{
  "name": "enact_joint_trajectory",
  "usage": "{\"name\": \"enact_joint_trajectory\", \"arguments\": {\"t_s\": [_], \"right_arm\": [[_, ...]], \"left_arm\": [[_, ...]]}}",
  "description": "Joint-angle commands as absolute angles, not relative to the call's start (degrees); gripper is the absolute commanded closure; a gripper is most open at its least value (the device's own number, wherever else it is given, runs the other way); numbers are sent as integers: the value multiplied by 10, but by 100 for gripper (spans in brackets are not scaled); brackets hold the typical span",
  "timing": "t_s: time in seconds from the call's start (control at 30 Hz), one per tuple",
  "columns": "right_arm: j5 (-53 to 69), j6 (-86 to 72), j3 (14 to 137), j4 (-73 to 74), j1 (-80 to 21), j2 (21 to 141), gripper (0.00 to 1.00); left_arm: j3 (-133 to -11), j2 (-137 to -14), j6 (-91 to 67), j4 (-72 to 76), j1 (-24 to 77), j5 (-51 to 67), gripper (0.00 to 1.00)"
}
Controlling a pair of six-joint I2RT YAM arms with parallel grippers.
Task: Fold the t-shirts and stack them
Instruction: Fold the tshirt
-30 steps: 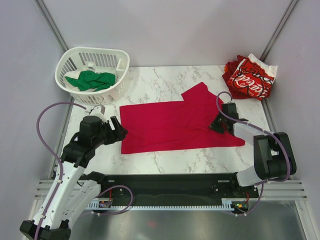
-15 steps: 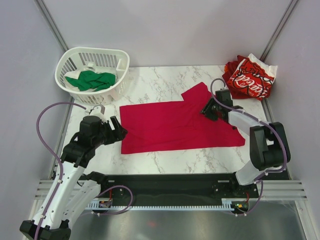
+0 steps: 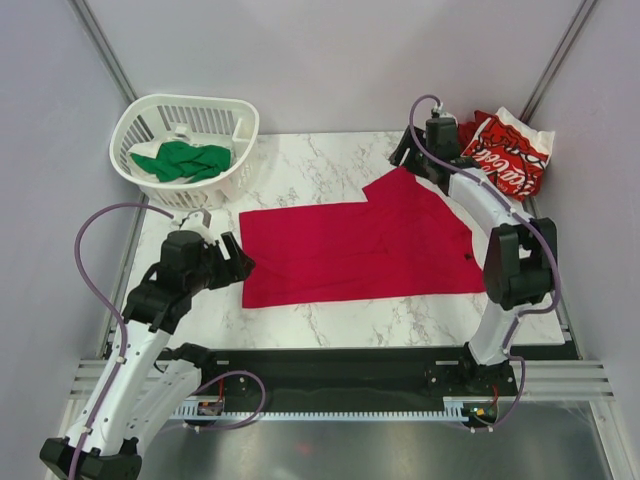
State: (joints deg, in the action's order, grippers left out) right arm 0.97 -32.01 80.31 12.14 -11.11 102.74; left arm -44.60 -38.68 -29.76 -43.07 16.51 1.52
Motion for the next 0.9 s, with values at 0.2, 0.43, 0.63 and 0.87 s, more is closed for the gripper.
{"name": "enact_joint_trajectory", "arguments": {"t_s": [0.2,0.43,0.63,0.87], "right_arm": [[-44,-234,1033,175,-84,1216,28],[-69,-196,1155,197,-83,1338,28],[-89,-188,1238,219,-80,1414,31],[-105,-186,1281,237,-83,1462,34]], "left_arm": [[-442,-395,-277,-408,168,4,21],[-441,-398,-279,-410,176,2,21],[-439,-395,-287,-412,217,-27,22],[-440,-403,-297,-421,245,-45,23]]}}
